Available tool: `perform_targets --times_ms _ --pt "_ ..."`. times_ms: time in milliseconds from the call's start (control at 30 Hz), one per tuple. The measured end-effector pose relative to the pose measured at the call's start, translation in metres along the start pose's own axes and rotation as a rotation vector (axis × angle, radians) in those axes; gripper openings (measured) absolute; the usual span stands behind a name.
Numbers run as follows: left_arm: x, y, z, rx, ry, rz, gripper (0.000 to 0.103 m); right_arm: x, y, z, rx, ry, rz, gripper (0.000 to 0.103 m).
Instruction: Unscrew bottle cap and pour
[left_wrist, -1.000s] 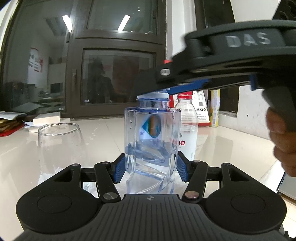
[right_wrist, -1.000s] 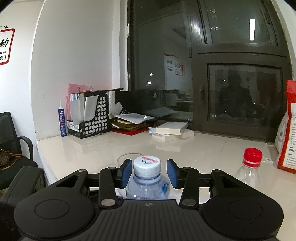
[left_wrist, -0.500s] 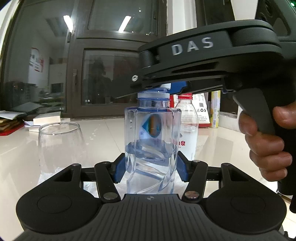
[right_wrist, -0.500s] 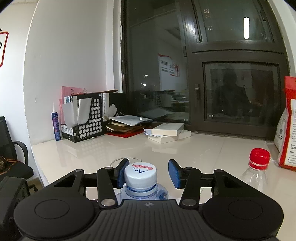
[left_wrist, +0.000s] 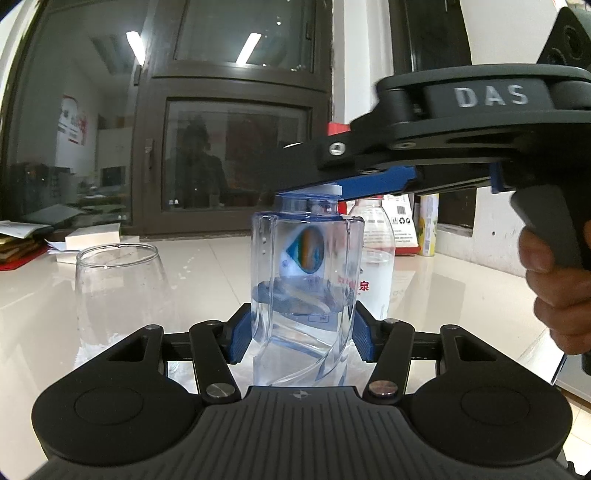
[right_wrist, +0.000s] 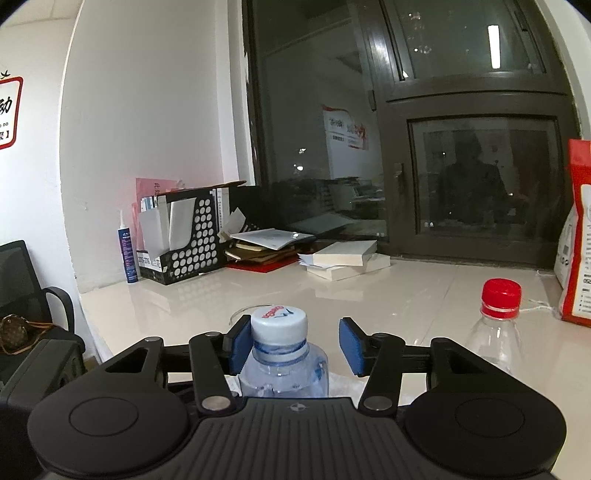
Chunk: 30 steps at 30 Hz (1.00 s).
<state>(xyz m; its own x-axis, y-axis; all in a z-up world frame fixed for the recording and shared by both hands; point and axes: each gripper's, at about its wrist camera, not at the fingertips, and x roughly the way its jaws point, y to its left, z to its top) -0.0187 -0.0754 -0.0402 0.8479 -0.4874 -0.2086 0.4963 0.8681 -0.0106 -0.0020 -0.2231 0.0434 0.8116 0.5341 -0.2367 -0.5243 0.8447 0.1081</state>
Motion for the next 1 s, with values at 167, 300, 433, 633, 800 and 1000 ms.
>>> perform_targets --times_ms 167,300,433,633,800,1000 --pt "-0.002 0.004 0.003 -0.003 0.000 0.004 0.058 -0.005 -0.001 -0.002 0.003 0.002 0.018 0.050" --pt "-0.002 0.004 0.003 -0.005 0.002 0.005 0.058 0.000 0.010 0.002 -0.023 0.002 0.010 0.050" --pt "-0.001 0.008 0.004 -0.009 0.003 0.003 0.058 0.010 0.013 0.005 -0.029 -0.012 -0.014 0.050" --pt "-0.002 0.009 0.005 -0.010 0.003 0.001 0.058 0.019 0.015 0.009 -0.027 -0.023 -0.040 0.050" --pt "-0.003 0.005 0.006 -0.012 0.001 0.001 0.058 0.017 0.014 0.009 -0.031 -0.024 -0.044 0.050" --pt "-0.004 0.007 0.005 -0.012 0.001 -0.002 0.058 0.012 0.012 0.008 -0.030 -0.024 -0.040 0.049"
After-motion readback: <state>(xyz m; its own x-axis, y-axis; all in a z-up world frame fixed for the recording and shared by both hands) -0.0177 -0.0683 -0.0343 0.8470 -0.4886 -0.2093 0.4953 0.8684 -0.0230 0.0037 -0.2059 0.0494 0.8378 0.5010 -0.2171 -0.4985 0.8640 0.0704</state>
